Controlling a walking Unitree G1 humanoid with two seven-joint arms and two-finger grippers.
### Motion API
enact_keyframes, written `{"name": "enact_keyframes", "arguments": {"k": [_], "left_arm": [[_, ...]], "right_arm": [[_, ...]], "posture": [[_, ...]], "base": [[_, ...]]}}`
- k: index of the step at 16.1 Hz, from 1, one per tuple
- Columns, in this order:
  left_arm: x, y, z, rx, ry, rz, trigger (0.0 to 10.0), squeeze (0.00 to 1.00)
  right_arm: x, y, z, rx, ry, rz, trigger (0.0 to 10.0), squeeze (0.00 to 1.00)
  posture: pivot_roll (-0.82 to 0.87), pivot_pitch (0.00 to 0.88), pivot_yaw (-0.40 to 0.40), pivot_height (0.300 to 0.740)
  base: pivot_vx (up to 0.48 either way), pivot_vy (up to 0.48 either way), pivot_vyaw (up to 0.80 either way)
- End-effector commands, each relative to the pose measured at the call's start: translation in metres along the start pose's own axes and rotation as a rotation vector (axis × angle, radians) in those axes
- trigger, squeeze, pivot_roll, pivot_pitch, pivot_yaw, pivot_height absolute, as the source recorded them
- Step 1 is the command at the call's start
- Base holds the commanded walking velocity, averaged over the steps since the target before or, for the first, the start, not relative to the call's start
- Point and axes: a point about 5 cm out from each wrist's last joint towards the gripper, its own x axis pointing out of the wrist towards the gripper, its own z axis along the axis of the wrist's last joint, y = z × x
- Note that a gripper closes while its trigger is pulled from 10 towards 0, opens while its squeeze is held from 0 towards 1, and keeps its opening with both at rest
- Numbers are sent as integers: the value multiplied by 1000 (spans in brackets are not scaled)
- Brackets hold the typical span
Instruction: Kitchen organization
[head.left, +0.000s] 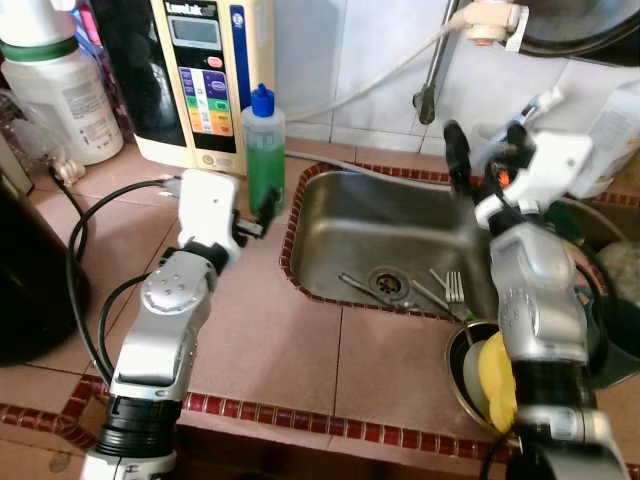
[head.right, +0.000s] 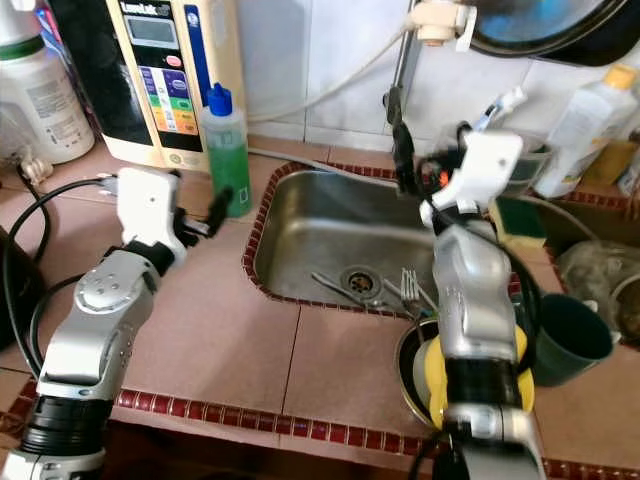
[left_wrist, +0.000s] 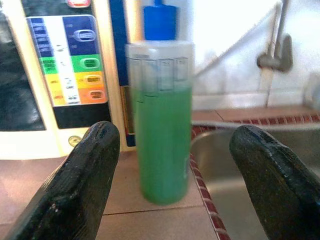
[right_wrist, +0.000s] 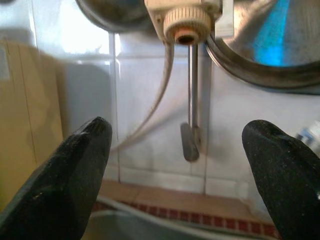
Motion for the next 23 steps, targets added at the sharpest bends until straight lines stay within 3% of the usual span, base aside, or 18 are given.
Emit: {"name": "enact_keyframes", "arguments": {"k": [1, 3, 4, 5, 9, 15, 23], "left_arm": [[1, -4, -4, -21, -10, -25, 10000, 0], [2, -9, -7, 62, -32, -54, 10000, 0], [5, -10, -10, 58, -28, -51, 10000, 0], [5, -11, -9, 48, -36, -54, 10000, 0], [3, -8, -4, -23, -84, -33, 10000, 0], [-19, 6, -3, -63, -124, 23, 10000, 0], [-27, 3, -4, -41, -112, 2, 10000, 0]], "right_arm": [[-4, 1, 5, -14, -24, -10, 10000, 1000], [-10, 2, 6, -23, -25, -18, 10000, 1000], [-14, 5, 7, -35, -43, -32, 10000, 1000], [-16, 8, 8, -36, -53, -32, 10000, 0], [-26, 21, 2, -43, -48, -19, 10000, 0], [-42, 34, -11, -89, -7, 41, 10000, 0], [-44, 33, -12, -106, -10, 46, 10000, 0]], "posture": [[37, 0, -70, 732], [39, 0, -69, 732], [24, 0, -49, 732], [13, 0, -35, 732], [-10, 0, -11, 732], [7, 0, -35, 732], [9, 0, -47, 732]], "base": [[0, 0, 0], [0, 0, 0], [0, 0, 0], [0, 0, 0], [0, 0, 0], [0, 0, 0], [0, 0, 0]]}}
